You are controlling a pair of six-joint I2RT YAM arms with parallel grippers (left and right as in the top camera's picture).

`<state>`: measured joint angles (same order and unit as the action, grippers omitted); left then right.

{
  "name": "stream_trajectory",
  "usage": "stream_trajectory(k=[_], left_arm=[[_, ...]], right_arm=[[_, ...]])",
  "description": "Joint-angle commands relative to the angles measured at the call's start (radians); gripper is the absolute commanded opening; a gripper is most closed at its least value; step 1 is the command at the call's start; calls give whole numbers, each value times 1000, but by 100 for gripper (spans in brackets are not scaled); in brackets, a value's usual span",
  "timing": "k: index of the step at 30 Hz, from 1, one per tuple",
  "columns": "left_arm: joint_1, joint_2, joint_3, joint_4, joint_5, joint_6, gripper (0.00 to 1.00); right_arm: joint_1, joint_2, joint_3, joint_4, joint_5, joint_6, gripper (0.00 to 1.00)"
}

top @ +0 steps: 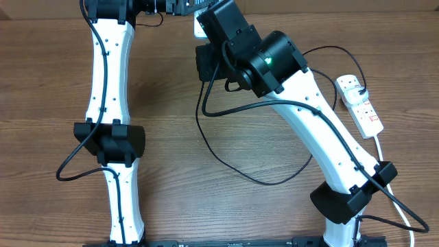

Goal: Plug charger to phone and switch on socket

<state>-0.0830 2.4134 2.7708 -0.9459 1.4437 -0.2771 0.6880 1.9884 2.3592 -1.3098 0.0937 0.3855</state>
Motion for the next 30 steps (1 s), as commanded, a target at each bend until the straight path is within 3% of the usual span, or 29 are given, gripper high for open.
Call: stream_trajectory(k=[1, 15, 18, 22, 26, 30], left_arm=[[6, -33, 26, 10, 39, 43, 4], [13, -33, 26, 13, 37, 42, 4], [22, -33, 26, 11, -21, 41, 4], [47, -33, 26, -74, -267, 41, 4], [50, -33, 26, -312, -764, 55, 4], [30, -33, 26, -456, -1042, 80, 4]], right_arm=[[-2, -24, 19, -3, 31, -1, 4], [-22, -24, 19, -31, 10, 4, 4], [-24, -24, 19, -31, 11, 33, 7], [-43, -20, 18, -31, 11, 99, 20], [-95, 15, 18, -30, -11, 138, 29], [-155, 70, 18, -3, -156, 118, 40]])
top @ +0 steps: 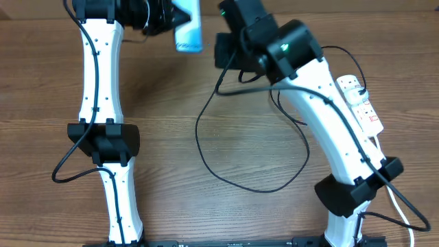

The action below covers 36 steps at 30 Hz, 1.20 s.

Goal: Plug charger to phone and switch on socket

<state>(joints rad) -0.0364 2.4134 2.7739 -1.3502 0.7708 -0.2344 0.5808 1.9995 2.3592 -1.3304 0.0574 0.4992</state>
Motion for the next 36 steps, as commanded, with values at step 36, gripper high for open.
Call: stream_trajectory(k=[36], left_arm=[[-29, -33, 23, -250, -701, -87, 4]], right_arm=[[-31, 558, 17, 195, 80, 305, 54]])
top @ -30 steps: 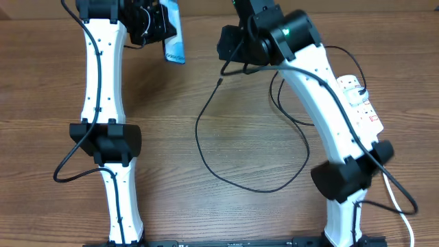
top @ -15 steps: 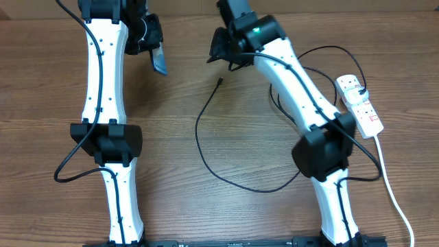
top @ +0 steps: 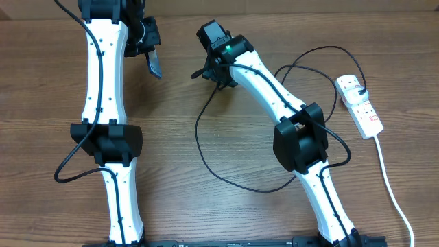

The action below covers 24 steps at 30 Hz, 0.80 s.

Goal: Plug charger to phone and switch on socket

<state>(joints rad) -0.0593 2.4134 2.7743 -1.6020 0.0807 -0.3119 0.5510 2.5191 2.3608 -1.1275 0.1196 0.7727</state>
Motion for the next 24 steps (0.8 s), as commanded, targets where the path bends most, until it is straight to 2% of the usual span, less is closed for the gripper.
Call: stream_trajectory(k=[1, 24], left_arm=[[-6, -33, 22, 2, -11, -10, 4], [-6, -33, 22, 6, -10, -10, 4]], right_arm=[[-1, 42, 15, -12, 18, 31, 54], [0, 90, 14, -49, 24, 35, 55]])
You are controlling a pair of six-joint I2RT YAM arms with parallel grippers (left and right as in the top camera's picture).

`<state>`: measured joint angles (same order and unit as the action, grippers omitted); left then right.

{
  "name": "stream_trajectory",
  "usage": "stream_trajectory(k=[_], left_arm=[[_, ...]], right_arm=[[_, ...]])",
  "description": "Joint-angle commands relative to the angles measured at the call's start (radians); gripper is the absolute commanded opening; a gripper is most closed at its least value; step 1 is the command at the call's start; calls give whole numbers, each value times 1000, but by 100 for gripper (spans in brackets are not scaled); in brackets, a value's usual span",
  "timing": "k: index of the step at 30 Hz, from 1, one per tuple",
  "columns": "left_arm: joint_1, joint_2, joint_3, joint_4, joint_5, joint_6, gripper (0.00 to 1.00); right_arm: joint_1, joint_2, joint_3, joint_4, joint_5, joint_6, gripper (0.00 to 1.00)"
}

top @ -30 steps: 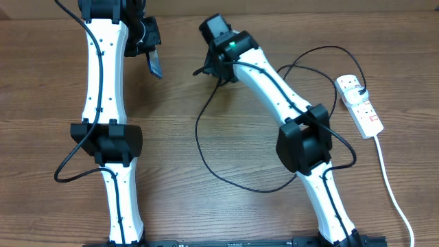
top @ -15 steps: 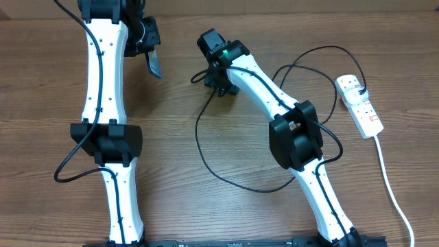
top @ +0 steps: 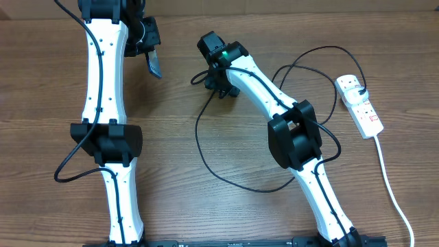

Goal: Plug charger to phone and switch on socket

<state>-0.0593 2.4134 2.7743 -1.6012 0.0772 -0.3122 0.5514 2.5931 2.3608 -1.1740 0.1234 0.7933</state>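
My left gripper (top: pixel 149 49) is at the back left, shut on the phone (top: pixel 155 66), which shows edge-on as a thin dark blade pointing down. To its right, about a hand's width away, my right gripper (top: pixel 208 77) is shut on the end of the black charger cable (top: pixel 226 175). The plug tip itself is hidden under the wrist. The cable loops across the table's middle and runs back to the white socket strip (top: pixel 364 110) at the right. The state of the strip's switch is too small to make out.
A white plug (top: pixel 351 85) sits in the strip's far end. The strip's white lead (top: pixel 394 199) trails toward the front right corner. My right arm's elbow (top: pixel 295 134) is folded low over the cable loop. The table is brown wood.
My right arm's elbow has shifted slightly left and back, and its wrist sits a touch lower. The left arm and phone have not moved. Both grips are unchanged.
At first both wrists were bunched at the back centre, hiding the phone. Then my left gripper held the phone there with its pale face up, the right wrist beside it. Later the phone hung edge-on further left, and the right arm was folded low, holding the cable end.
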Motion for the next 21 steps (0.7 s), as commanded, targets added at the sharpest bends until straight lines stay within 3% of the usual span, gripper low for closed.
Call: stream_trajectory(k=[1, 4, 14, 21], left_arm=[[-6, -33, 22, 5, -6, -10, 4], [-6, -33, 22, 5, -6, -10, 4], [-6, -33, 22, 4, -6, -10, 4], [-7, -33, 22, 4, -5, -10, 4]], right_arm=[[-1, 18, 14, -7, 19, 14, 55], [-1, 19, 11, -18, 19, 14, 59], [-3, 19, -46, -28, 18, 14, 59], [-4, 19, -49, -124, 15, 14, 59]])
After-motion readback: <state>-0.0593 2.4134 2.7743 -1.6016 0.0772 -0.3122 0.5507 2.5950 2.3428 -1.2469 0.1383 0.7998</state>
